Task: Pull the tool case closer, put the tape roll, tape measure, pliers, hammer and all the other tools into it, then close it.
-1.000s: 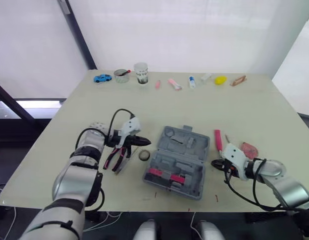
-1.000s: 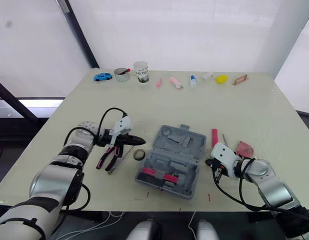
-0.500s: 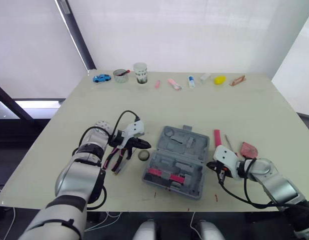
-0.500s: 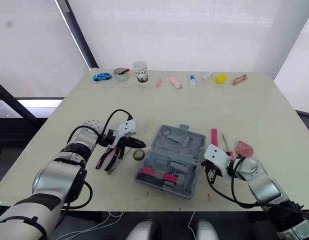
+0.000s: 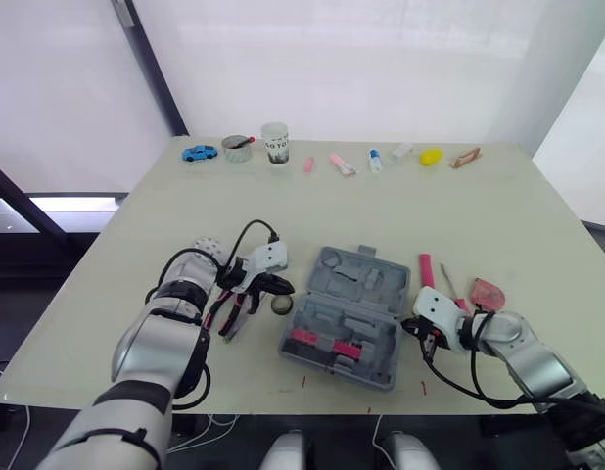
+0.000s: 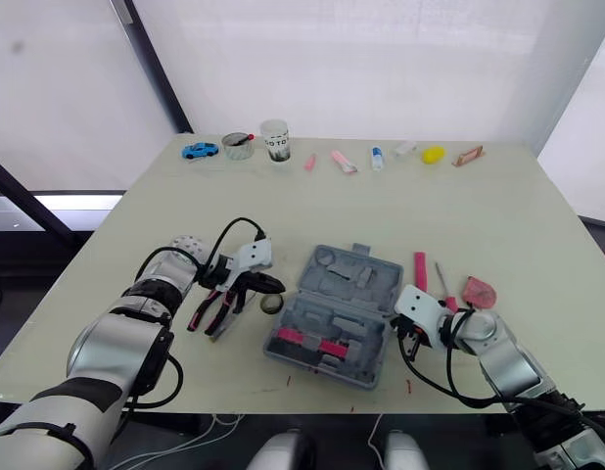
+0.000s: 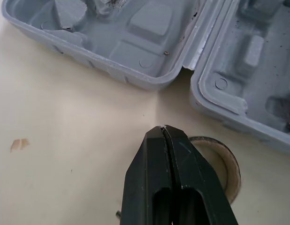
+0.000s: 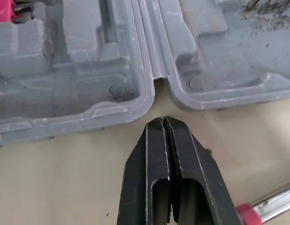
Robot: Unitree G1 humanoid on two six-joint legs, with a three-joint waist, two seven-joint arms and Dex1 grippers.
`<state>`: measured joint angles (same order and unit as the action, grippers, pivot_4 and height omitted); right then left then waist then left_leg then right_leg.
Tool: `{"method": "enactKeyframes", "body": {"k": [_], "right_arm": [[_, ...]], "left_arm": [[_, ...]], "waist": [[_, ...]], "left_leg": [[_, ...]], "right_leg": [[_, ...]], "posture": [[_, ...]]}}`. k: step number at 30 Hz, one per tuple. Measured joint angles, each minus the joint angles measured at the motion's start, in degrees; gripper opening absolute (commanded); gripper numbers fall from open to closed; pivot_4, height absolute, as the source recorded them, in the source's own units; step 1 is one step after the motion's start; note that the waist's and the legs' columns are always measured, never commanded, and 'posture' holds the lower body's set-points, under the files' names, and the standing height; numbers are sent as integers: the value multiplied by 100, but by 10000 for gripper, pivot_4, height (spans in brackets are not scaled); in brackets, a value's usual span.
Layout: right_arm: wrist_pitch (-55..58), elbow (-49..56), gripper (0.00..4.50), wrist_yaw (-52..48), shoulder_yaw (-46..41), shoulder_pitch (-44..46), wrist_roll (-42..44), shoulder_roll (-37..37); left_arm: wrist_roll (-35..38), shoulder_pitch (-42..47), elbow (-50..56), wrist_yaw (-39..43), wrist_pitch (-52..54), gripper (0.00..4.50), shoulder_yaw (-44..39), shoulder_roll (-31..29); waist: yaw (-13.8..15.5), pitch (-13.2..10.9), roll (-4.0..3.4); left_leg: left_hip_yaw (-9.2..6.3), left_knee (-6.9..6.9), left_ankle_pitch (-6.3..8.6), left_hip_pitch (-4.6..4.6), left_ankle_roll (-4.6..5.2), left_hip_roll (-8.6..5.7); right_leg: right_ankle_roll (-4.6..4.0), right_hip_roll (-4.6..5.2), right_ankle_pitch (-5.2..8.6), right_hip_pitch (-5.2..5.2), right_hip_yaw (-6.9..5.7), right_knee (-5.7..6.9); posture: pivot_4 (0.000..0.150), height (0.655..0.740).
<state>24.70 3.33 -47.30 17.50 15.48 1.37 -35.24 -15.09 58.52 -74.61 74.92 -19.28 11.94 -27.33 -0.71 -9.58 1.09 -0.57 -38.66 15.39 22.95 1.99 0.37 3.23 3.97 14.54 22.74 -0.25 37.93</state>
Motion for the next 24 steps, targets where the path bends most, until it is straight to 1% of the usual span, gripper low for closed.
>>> {"method": "enactKeyframes", "body": {"k": [6,12,24], "right_arm": [[-12,-126,417,9,0,44,-72,85],[-40,-216,417,8,0,123,-118,177],[-34,-246,417,-114,-9,169,-190,169]], "left_arm": [[-191,85,-22,-44,-15,0,185,115],[-237,90,-47,-71,-21,0,207,204],[-156,79,-68,251,82,0,153,324]], "waist": [[-13,0,0],[-10,0,0],[-8,0,0]], "left_leg": [[2,0,0,-1,0,0],[1,-2,0,-2,0,0],[2,-4,0,-1,0,0]], "right_leg": [[0,0,0,0,1,2],[0,0,0,0,2,4],[0,0,0,0,2,3]], "posture": [[1500,7400],[1500,7400],[1500,7400]]}}
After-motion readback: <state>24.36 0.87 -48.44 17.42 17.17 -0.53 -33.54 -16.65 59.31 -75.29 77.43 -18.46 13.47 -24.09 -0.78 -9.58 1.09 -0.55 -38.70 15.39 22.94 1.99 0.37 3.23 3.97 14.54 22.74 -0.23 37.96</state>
